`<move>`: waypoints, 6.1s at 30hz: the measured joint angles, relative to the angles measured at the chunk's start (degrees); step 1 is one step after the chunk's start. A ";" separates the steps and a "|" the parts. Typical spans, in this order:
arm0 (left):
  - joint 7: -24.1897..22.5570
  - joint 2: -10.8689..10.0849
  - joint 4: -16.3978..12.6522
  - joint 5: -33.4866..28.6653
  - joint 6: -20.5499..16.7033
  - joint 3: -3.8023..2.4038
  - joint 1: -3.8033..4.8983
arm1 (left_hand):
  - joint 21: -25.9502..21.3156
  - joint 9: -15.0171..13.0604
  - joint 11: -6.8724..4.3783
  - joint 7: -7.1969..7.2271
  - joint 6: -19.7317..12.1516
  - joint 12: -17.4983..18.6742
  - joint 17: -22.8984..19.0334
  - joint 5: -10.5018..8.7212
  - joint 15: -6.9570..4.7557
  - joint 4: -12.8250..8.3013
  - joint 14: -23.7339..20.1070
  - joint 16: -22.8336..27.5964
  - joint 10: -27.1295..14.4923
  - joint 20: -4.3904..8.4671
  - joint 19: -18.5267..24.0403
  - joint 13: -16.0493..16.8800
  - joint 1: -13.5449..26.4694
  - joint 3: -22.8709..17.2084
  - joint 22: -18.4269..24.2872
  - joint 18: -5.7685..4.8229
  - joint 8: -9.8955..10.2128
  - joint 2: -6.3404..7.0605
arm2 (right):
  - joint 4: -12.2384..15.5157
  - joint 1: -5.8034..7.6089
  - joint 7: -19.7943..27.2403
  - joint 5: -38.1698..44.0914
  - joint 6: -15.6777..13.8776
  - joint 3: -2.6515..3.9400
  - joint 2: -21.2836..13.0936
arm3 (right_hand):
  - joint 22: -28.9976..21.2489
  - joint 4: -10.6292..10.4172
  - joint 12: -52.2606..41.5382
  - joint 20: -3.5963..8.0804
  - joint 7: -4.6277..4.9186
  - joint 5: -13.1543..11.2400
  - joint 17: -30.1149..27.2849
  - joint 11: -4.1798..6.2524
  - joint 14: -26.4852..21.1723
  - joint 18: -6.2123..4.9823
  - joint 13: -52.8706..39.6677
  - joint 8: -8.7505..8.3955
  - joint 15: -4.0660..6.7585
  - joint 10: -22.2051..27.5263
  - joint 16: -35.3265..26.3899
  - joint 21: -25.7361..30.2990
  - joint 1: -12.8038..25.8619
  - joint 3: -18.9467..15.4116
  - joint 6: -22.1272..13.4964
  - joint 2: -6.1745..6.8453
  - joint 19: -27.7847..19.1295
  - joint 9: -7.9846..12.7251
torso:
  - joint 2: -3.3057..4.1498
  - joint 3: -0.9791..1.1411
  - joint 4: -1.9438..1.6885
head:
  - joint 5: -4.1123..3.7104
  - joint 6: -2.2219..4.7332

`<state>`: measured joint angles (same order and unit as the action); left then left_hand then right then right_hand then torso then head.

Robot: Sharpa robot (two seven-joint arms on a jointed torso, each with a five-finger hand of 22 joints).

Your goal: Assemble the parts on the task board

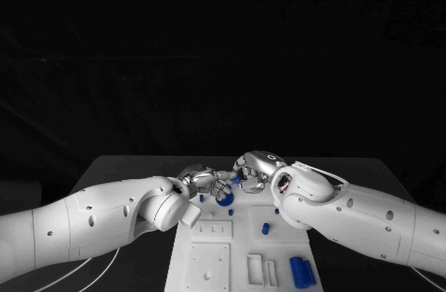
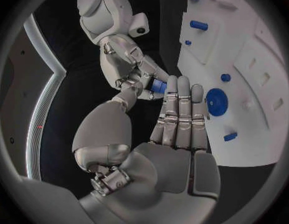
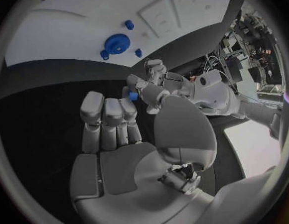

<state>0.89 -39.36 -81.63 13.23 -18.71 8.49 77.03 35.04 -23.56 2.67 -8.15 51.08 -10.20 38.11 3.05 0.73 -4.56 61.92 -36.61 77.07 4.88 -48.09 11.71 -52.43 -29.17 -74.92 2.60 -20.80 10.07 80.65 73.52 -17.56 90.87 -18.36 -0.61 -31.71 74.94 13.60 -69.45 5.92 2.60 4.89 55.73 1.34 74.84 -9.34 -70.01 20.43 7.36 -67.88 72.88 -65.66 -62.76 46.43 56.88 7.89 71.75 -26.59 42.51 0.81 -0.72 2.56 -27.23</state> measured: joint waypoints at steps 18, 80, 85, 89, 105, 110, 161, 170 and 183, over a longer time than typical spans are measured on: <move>0.05 -0.22 0.11 0.23 0.25 0.00 0.00 | 0.22 -0.22 0.00 0.30 0.71 0.00 -0.01 0.00 0.00 -0.01 0.00 -0.23 0.00 0.15 0.29 0.20 -0.31 0.00 0.00 -0.10 -0.25 -0.31 | 0.31 0.00 -0.26 0.10 0.24 -0.12 0.00 | 0.00 -0.09 0.01 -0.09 1.23 0.01 -0.01 0.00 0.09 0.00 -0.05 0.32 -0.09 0.00 -0.22 0.00 -0.01 0.40 2.09 -0.04 0.11 -0.10 | 0.08 0.09 0.05 | 0.16 -0.15; -0.58 -3.44 0.41 1.10 0.13 0.01 0.00 | 0.44 -0.18 0.51 -0.12 0.29 0.67 -0.13 0.00 0.00 -1.13 0.00 -0.44 -0.92 0.14 0.28 0.46 -1.33 0.84 0.01 -0.48 0.00 -0.80 | -9.13 -1.50 2.03 -1.83 0.54 -0.23 -7.55 | 0.00 -4.62 1.84 -0.19 3.00 -1.78 -0.08 -0.94 0.30 0.02 1.56 -1.35 -0.91 1.96 -0.66 0.45 4.67 -10.16 -0.84 7.80 0.38 -1.14 | 0.18 0.16 0.09 | -1.48 -1.08; -0.74 -3.60 0.16 1.10 0.13 0.01 0.00 | 0.44 -0.18 0.51 -0.11 0.29 0.67 -0.13 0.00 0.00 -1.13 0.00 -0.44 -0.92 0.14 0.28 0.46 -1.33 0.84 0.01 -0.49 0.00 -0.80 | -9.63 -2.64 0.64 -1.79 0.54 -0.37 -6.95 | 0.00 -5.48 1.84 -0.10 2.83 -1.78 -0.08 -0.73 -0.01 0.02 1.56 -0.68 -0.62 2.16 -0.66 0.45 5.05 -11.50 -0.61 8.18 0.26 -1.78 | 0.18 0.18 0.03 | -1.59 -1.30; -0.85 -3.65 0.11 1.10 0.14 0.01 -0.01 | 0.44 -0.18 0.51 -0.11 0.29 0.67 -0.13 0.00 0.00 -1.13 0.00 -0.44 -0.92 0.14 0.28 0.45 -1.33 0.84 0.01 -0.50 0.00 -0.80 | -9.63 -3.17 -0.02 -1.76 0.70 -0.43 -6.76 | 0.00 -5.86 1.84 -0.08 2.60 -1.78 -0.08 -0.60 0.10 0.02 1.51 -0.30 -0.49 2.03 -0.66 0.45 5.05 -11.88 0.07 8.18 0.09 -2.17 | 0.20 0.16 0.00 | -1.68 -1.52; -1.08 -3.62 0.23 1.09 0.18 0.01 -0.03 | 0.44 -0.18 0.51 -0.11 0.29 0.88 -0.13 0.00 0.00 -1.29 0.00 -0.44 -0.92 0.14 0.28 0.44 -1.33 1.00 0.01 -0.53 0.00 -0.80 | -11.45 -4.94 -1.49 -0.16 0.75 -0.92 -3.96 | 0.00 -6.65 2.30 -0.09 2.47 -1.77 -0.08 0.01 0.07 0.02 1.93 -0.03 -0.28 2.24 -0.89 0.67 6.06 -14.25 0.46 8.87 0.08 -2.71 | 0.25 0.09 0.05 | -2.15 -2.07; -1.13 -3.74 0.11 1.09 0.19 0.01 -0.03 | 0.44 -0.18 0.51 -0.11 0.29 0.88 -0.18 0.00 0.00 -1.29 0.00 -0.44 -0.92 0.14 0.28 0.44 -1.33 1.00 0.01 -0.54 0.00 -0.80 | -11.53 -5.28 -1.64 0.17 0.69 -0.97 -3.43 | 0.00 -6.81 2.30 -0.10 2.47 -1.77 -0.08 0.01 -0.01 0.02 1.82 -0.02 -0.20 2.24 -0.89 0.90 6.00 -14.41 0.45 8.35 0.08 -2.96 | 0.25 0.09 -0.01 | -2.24 -2.25; -1.20 -3.77 0.08 1.09 0.19 0.00 -0.03 | 0.44 -0.14 0.57 -0.32 0.09 0.88 -0.22 0.00 -0.01 -1.57 -0.40 -0.44 -1.28 0.13 0.27 0.43 -1.78 0.71 -0.01 -0.04 0.00 -0.80 | -17.56 -5.45 -1.28 -0.64 0.95 -1.26 3.08 | 0.00 -11.74 3.35 -0.62 3.45 -1.77 -0.14 -1.64 -0.14 0.01 2.93 -3.20 -1.14 3.88 -1.32 1.23 6.12 -13.12 -2.51 8.49 -0.43 -1.72 | 0.20 0.09 -0.10 | -1.96 -3.13; -1.19 -3.65 0.11 1.09 0.19 0.00 -0.03 | 0.44 -0.14 0.57 -0.32 0.09 0.88 -0.22 0.00 -0.01 -1.73 -0.40 -0.44 -1.28 0.13 0.27 0.43 -1.78 0.87 -0.01 -0.09 0.00 -0.80 | -18.80 -5.43 -1.80 -0.58 0.95 -1.25 4.64 | 0.00 -12.59 3.34 -0.50 3.61 -1.77 -0.14 -1.86 -0.16 0.01 2.92 -3.34 -1.16 4.10 -1.32 1.33 6.62 -13.69 -2.88 8.86 -0.74 -1.62 | 0.19 0.09 -0.04 | -1.85 -3.17; -1.17 -3.53 0.18 1.09 0.19 0.00 -0.02 | 0.44 -0.14 0.77 -0.32 0.09 1.12 -0.27 0.00 -0.01 -1.73 -0.40 -0.44 -1.48 -0.07 0.47 0.42 -1.78 0.87 0.00 -0.13 0.21 -0.80 | -20.24 -5.41 -2.39 -0.42 0.74 -1.26 6.42 | 0.00 -13.79 3.34 -0.51 3.62 -1.77 -0.14 -1.66 -0.16 0.01 2.92 -3.33 -1.16 4.31 -1.32 1.33 6.62 -12.80 -3.09 8.53 -0.74 -1.66 | 0.16 0.10 0.00 | -1.79 -3.13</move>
<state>-0.28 -42.89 -81.46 14.32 -18.52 8.49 77.01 35.48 -23.70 3.44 -8.47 51.17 -9.07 37.84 3.05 0.72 -6.29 61.52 -37.04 75.60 4.81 -47.62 12.14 -54.21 -28.30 -74.92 2.47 -20.59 9.26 60.42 68.10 -19.95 90.45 -17.62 -1.87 -25.29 74.94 -0.19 -66.11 5.42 6.22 3.11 55.59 -0.31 74.68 -9.33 -67.09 17.10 6.20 -63.57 71.56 -64.33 -56.13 33.63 53.78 16.41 71.00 -28.25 42.68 0.91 -0.72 0.77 -30.36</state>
